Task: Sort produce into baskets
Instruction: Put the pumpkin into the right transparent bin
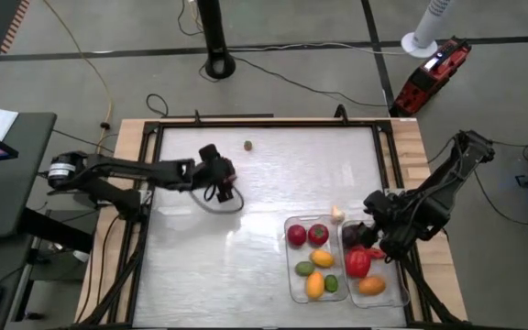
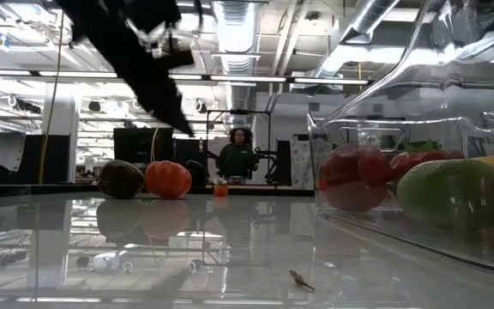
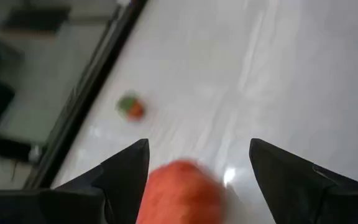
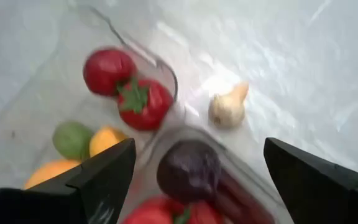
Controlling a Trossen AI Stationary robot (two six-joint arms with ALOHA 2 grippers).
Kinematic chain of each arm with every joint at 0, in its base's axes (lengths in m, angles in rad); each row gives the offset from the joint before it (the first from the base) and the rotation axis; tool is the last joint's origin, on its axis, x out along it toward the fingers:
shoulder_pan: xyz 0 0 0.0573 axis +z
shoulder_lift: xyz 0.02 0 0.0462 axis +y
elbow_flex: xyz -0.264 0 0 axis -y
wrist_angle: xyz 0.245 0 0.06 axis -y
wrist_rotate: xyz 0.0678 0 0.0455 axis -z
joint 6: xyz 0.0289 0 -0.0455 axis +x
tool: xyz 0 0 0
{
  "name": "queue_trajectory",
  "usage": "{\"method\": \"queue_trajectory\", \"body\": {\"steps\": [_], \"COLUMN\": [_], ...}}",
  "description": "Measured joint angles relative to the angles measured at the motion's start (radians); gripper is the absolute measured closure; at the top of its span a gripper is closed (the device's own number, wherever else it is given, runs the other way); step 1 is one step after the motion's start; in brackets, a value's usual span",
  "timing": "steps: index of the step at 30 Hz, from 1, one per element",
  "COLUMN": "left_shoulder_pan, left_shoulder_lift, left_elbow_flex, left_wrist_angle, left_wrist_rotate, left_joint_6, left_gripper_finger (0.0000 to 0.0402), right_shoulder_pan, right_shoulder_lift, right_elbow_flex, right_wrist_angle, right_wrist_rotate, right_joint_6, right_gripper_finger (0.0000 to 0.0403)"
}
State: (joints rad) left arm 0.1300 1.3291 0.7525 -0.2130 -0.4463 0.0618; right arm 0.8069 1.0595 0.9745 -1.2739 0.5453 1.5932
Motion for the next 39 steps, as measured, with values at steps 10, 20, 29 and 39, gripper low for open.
{"method": "queue_trajectory", "body": {"steps": [10, 20, 29, 39], "left_shoulder_pan": [0.17, 0.248, 0.236, 0.193], "left_shoulder_lift": [0.088, 0.275, 0.292, 0.266], "left_elbow_flex": [-0.006, 0.001, -0.003, 0.066], "left_wrist_angle": [0.056, 0.059, 0.012, -0.032], "left_wrist_rotate": [0.164, 0.162, 0.146, 0.243], "left_joint_6": [0.126, 0.086, 0.066, 0.021], "left_gripper_finger": [0.0109, 0.0038, 0.0099, 0.0158], "right_shoulder_pan": [-0.001, -0.003, -0.003, -0.003], "right_shoulder_lift": [0.0, 0.001, 0.001, 0.001], "right_elbow_flex": [0.0, 0.0, 0.0, 0.0], "right_wrist_angle": [0.002, 0.007, 0.01, 0.009], "right_wrist_rotate": [0.044, 0.07, 0.082, 0.089], "right_joint_6": [-0.006, -0.032, -0.032, -0.036], "right_gripper_finger": [0.0023, 0.0024, 0.0024, 0.0024]}}
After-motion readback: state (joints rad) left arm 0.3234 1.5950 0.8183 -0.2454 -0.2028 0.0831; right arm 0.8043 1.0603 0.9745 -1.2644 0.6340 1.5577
